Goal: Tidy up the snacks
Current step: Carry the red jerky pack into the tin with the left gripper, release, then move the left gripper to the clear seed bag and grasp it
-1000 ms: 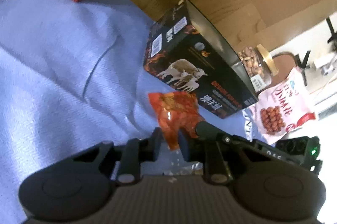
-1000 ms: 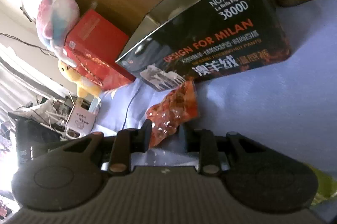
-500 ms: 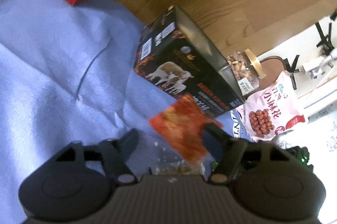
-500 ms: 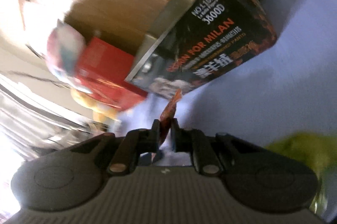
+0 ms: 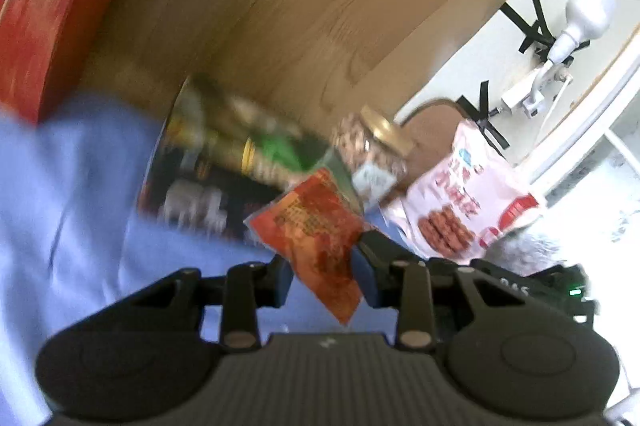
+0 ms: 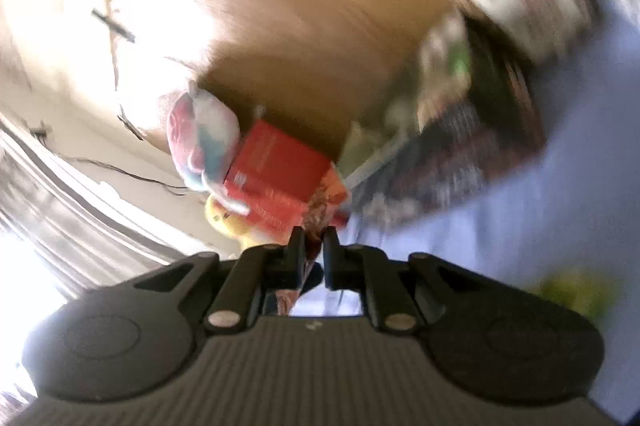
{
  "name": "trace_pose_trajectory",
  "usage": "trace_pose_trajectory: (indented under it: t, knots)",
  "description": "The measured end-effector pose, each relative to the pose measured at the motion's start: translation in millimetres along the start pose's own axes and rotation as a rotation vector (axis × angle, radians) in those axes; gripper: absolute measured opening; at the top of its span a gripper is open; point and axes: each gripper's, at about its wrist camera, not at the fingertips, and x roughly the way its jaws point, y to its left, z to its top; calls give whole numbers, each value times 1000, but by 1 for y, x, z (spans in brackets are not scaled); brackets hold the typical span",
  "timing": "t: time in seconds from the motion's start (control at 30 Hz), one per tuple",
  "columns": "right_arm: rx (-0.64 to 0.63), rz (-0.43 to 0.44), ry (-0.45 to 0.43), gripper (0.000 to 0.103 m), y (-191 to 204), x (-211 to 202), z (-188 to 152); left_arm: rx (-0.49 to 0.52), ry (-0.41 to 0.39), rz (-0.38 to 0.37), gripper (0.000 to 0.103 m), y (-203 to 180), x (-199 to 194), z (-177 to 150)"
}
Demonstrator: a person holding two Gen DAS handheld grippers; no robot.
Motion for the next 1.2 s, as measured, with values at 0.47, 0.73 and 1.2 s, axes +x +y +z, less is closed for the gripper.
trace_pose_trajectory:
  t: [0.47, 0.73, 1.2]
  knots:
    - [-372, -370, -44, 20, 20, 95, 68, 43, -119, 311, 50, 2, 68, 50]
    - [-456, -404, -110, 34, 23, 71, 46, 130, -170, 306, 61, -12, 21, 25]
    - [-251, -268, 214, 34, -14, -60, -77, 12, 101, -6, 61, 21, -51, -88]
